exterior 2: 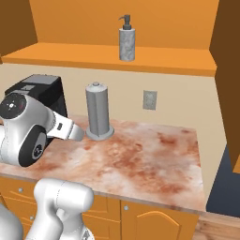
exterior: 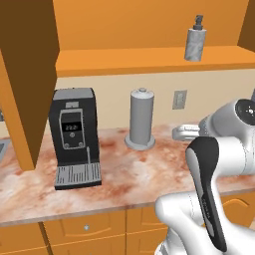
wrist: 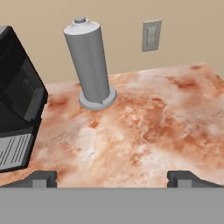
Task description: Locate and retrieve the soap dispenser and soap dispenser from the cabinet. Place them next to the sink.
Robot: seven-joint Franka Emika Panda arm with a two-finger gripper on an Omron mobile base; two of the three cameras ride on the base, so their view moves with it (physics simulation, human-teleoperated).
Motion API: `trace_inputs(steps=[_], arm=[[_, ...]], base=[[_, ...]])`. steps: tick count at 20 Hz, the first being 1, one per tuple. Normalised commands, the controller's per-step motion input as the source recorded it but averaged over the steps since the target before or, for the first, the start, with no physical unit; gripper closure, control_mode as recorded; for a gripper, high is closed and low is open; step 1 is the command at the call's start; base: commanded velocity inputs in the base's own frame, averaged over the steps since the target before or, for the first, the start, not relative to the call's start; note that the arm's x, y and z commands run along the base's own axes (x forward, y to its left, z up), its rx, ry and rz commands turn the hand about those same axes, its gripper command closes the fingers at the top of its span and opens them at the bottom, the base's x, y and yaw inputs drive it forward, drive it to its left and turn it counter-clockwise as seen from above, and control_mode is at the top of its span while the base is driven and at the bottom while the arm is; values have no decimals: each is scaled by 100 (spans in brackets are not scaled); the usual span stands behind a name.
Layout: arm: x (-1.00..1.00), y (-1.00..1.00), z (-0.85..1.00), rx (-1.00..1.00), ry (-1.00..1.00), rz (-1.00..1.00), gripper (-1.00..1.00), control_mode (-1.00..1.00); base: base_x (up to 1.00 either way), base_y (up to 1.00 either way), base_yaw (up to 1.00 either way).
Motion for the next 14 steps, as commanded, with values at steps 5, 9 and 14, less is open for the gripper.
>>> trace_inputs(steps=[5, 9, 14], arm=[[0, 0, 0, 0, 0, 0, -100, 100], [0, 0, 0, 0, 0, 0, -100, -100], [-6, 0, 9, 0, -6, -1, -100, -100]], base=[[0, 0, 0], [0, 0, 0], [0, 0, 0]])
